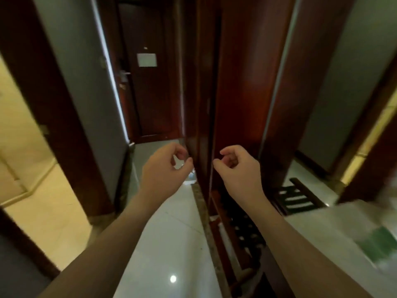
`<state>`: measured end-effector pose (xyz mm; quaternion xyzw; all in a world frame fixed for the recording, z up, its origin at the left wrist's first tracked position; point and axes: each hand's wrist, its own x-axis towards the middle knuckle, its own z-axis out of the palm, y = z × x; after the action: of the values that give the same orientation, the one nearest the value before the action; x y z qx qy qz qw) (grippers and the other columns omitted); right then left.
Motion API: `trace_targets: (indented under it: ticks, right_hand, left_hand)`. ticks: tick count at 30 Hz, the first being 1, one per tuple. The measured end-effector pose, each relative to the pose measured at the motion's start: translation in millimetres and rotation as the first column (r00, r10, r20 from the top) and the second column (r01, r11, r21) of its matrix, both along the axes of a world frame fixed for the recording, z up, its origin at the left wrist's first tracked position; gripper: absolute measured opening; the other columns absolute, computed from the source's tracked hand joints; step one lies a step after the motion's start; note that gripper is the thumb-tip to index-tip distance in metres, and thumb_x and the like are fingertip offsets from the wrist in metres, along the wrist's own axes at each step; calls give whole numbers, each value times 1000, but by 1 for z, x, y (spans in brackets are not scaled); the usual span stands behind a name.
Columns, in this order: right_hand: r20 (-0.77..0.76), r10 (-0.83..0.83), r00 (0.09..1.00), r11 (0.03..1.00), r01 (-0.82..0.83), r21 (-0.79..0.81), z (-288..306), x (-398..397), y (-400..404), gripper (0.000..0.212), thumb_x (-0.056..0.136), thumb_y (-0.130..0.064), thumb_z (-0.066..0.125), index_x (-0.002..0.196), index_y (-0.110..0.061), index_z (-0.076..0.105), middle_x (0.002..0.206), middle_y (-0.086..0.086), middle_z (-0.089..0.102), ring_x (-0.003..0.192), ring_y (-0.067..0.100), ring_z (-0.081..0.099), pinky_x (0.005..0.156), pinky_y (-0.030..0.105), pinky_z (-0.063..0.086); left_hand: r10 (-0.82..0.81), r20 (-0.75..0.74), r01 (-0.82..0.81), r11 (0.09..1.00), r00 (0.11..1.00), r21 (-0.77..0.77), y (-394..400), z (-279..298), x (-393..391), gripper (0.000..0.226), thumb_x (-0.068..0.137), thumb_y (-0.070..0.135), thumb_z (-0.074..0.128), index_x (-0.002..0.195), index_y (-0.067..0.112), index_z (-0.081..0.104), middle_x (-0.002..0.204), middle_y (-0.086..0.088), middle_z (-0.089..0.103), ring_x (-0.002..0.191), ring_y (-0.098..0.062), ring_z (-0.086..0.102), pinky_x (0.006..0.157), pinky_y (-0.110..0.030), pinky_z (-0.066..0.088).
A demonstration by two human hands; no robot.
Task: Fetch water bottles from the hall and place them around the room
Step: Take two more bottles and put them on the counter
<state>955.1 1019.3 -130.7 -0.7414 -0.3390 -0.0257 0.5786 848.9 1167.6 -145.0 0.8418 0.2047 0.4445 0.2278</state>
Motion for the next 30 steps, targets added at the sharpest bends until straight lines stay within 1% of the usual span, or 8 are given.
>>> trace_targets:
  ticks: [3,6,12,17,21,24,26,30]
  right_hand:
    - [-2,62,998,998,-62,4,2,1,70,14,83,-17,72,95,-17,64,74,-3,62,65,7,57,60,12,46]
    - [-7,71,997,997,-71,-2,0,11,120,14,84,-15,70,96,-18,63,76,-4,61,67,5,57,59,10,46]
    - [-22,60,998,998,-60,-35,-5,53,199,14,85,-12,68,97,-17,63,78,-4,61,67,3,56,59,7,45]
    - [-42,45,998,998,-47,-36,-20,111,265,15,85,-12,68,98,-16,63,81,-3,62,71,5,58,59,7,45]
    - [-58,71,996,996,-74,-46,-40,172,333,16,85,-10,69,100,-15,63,83,-2,63,73,5,58,57,5,44]
    - [-60,91,994,995,-93,-33,-47,226,390,19,84,-12,71,99,-19,62,84,-4,62,75,5,58,63,5,45]
    - [-66,112,992,993,-114,-33,-45,262,428,20,83,-15,71,99,-21,61,86,-6,62,79,4,59,63,8,46]
    - [-94,142,985,989,-146,-32,-35,333,502,21,82,-17,73,100,-20,63,88,-7,63,82,6,60,67,13,46]
  left_hand:
    - [60,-2,-60,998,998,-7,65,1,-16,16,79,28,72,91,28,61,81,14,59,71,-6,56,63,-24,44]
    - [65,-3,-65,997,998,-37,116,0,-18,19,80,29,72,94,30,59,84,14,60,72,-6,57,62,-24,46]
    - [70,-24,-72,992,997,-103,197,-6,13,17,82,28,71,95,27,61,86,16,60,74,-4,58,63,-18,41]
    - [46,-59,-56,984,997,-166,261,-27,70,16,84,29,71,96,28,60,89,15,61,79,-4,61,65,-21,50]
    - [33,-91,-50,980,995,-194,323,-44,133,18,83,32,70,99,29,62,92,17,61,82,-3,62,69,-31,59]
    - [29,-101,-49,979,995,-197,371,-41,189,19,83,31,70,101,26,64,93,14,63,83,-4,62,71,-33,59]
    - [36,-110,-57,980,993,-192,402,-33,225,19,83,29,71,101,24,65,93,13,63,82,-6,62,71,-34,58]
    - [60,-106,-82,973,993,-214,468,-17,283,18,83,28,71,99,23,65,91,13,64,82,-8,63,72,-34,57]
